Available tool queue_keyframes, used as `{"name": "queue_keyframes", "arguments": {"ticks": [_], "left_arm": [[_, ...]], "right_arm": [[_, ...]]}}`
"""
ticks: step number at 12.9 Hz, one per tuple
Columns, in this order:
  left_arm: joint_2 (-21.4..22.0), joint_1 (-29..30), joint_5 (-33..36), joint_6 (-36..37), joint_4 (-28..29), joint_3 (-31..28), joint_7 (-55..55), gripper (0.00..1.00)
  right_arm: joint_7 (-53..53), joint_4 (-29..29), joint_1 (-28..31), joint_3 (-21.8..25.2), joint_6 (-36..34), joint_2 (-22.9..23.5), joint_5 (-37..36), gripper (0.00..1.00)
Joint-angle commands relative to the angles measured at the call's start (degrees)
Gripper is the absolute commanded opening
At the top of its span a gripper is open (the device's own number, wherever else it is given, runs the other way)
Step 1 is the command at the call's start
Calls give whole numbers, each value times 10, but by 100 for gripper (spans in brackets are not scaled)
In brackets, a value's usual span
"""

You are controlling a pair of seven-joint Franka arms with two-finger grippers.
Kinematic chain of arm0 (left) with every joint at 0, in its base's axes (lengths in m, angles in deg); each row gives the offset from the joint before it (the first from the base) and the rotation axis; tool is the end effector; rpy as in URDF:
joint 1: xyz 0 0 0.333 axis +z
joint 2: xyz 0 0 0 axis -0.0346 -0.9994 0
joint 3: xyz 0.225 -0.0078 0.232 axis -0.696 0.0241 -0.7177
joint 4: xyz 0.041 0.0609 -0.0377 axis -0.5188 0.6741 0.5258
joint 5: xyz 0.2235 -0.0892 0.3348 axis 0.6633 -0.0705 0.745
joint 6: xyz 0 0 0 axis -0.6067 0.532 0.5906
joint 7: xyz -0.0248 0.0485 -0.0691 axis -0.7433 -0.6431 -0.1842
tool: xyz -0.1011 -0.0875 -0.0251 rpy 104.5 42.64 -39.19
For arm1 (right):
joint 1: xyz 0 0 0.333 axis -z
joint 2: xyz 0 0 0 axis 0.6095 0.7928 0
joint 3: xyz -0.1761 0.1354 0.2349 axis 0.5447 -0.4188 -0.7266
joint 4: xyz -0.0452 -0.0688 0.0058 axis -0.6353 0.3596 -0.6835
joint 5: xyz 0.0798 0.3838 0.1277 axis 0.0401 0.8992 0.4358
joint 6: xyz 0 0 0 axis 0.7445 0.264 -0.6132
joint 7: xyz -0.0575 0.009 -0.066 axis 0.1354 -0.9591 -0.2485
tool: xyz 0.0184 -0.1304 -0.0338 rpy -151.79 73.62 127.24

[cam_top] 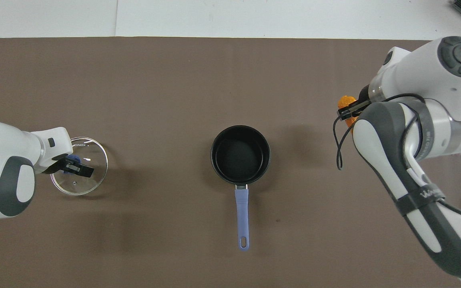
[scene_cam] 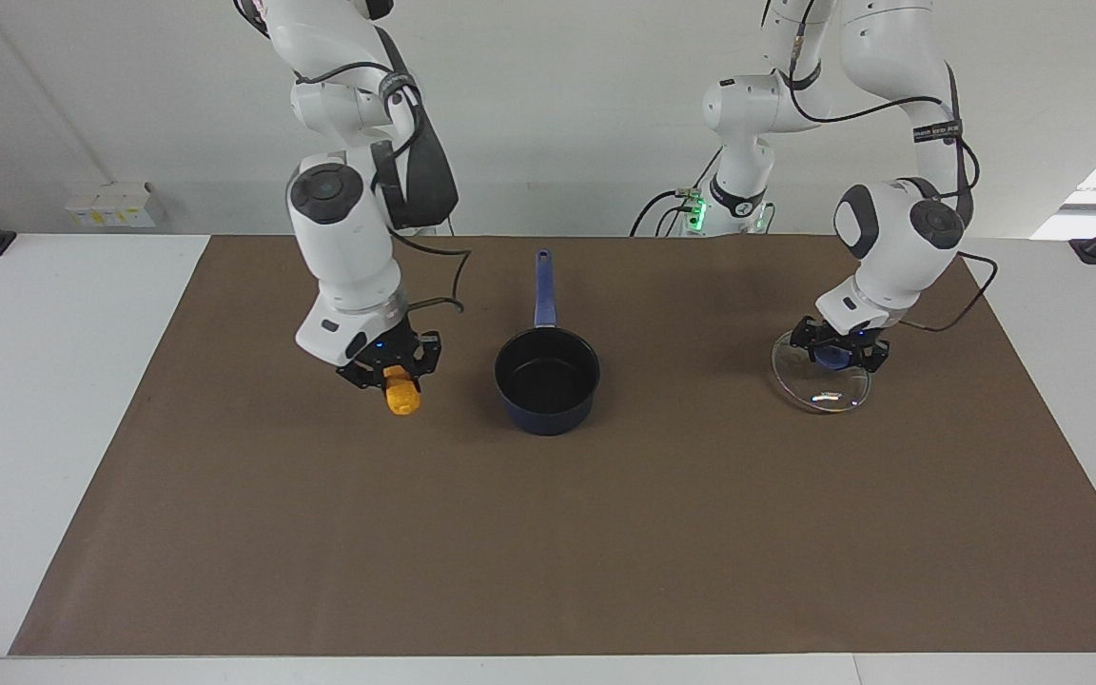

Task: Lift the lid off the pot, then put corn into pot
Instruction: 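Set the lid down with the left gripper while the right gripper lifts corn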

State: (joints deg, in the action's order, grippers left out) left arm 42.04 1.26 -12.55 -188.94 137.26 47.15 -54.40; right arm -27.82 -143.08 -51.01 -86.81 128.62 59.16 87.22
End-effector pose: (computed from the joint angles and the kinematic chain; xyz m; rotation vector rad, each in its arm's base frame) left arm 0.5209 0.0091 0.2838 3.0302 -0.7053 -0.0156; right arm 0.6422 0.1826 0.4221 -3.1088 -0.3440 -0.0652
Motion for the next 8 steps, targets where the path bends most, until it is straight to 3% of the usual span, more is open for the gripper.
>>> {"name": "queue_keyframes", "arguments": {"ticks": [1,4,8], "left_arm": [[15,13,-12,-13,10,6,14,100],[2,11,-20,-10,-16,6,6,100],[-8,1,-26,53,-96,8,-36,100]], "right_arm": [[80,40,-53,0,-12,26,-3,0],[157,96,-99,0,-8,70,-1,0],[196,102,-140,0,17,107,4,0]]}}
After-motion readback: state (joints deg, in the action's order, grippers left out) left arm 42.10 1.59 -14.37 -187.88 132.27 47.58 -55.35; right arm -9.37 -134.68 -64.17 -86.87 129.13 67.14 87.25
